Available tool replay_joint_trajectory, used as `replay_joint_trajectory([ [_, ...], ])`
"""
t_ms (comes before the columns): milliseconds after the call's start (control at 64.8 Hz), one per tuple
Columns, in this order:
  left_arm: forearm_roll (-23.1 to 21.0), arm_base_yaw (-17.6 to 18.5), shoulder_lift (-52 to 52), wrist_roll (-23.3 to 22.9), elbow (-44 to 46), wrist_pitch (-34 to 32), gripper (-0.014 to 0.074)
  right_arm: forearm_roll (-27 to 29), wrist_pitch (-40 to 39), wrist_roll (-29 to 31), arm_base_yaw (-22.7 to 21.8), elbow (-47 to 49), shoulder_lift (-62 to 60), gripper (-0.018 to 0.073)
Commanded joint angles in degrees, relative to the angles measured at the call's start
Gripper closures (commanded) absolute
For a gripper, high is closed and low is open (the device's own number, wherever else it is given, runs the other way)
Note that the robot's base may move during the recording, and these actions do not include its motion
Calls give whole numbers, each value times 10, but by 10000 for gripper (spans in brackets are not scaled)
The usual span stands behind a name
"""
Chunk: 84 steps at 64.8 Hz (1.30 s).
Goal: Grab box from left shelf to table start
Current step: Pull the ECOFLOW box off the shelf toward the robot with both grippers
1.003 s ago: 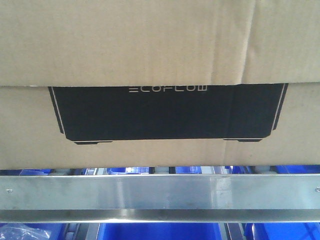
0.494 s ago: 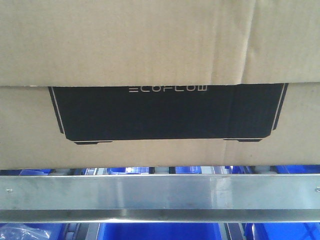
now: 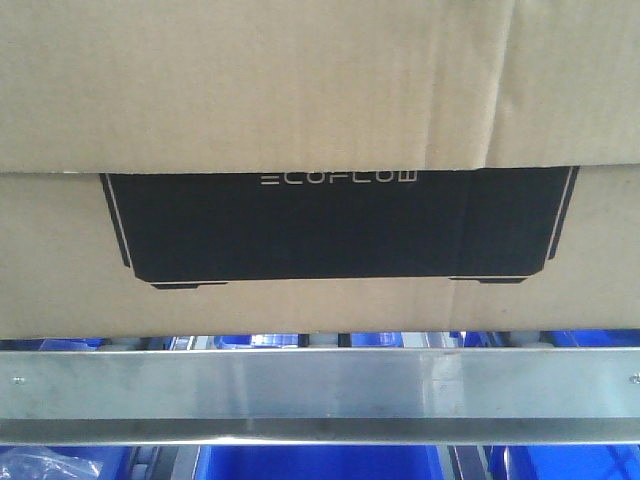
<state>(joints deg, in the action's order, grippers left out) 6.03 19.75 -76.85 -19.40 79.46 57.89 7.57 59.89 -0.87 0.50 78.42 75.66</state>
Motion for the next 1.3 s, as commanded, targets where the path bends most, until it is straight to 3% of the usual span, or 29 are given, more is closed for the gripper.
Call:
replay_joint_trajectory([
  [0,-33,2,31,-9,18,-41,699,26,-40,5,-2,20,-29,504],
  [401,-32,5,111,-18,16,-28,697,26,-37,5,-2,-13,-131,503],
  [957,-33,5,280,-18,-63,-11,692,26,-4,1,-2,-84,-284,504],
  [1281,-33,5,340,1,-63,15,693,26,18,1,-2,-84,-336,504],
])
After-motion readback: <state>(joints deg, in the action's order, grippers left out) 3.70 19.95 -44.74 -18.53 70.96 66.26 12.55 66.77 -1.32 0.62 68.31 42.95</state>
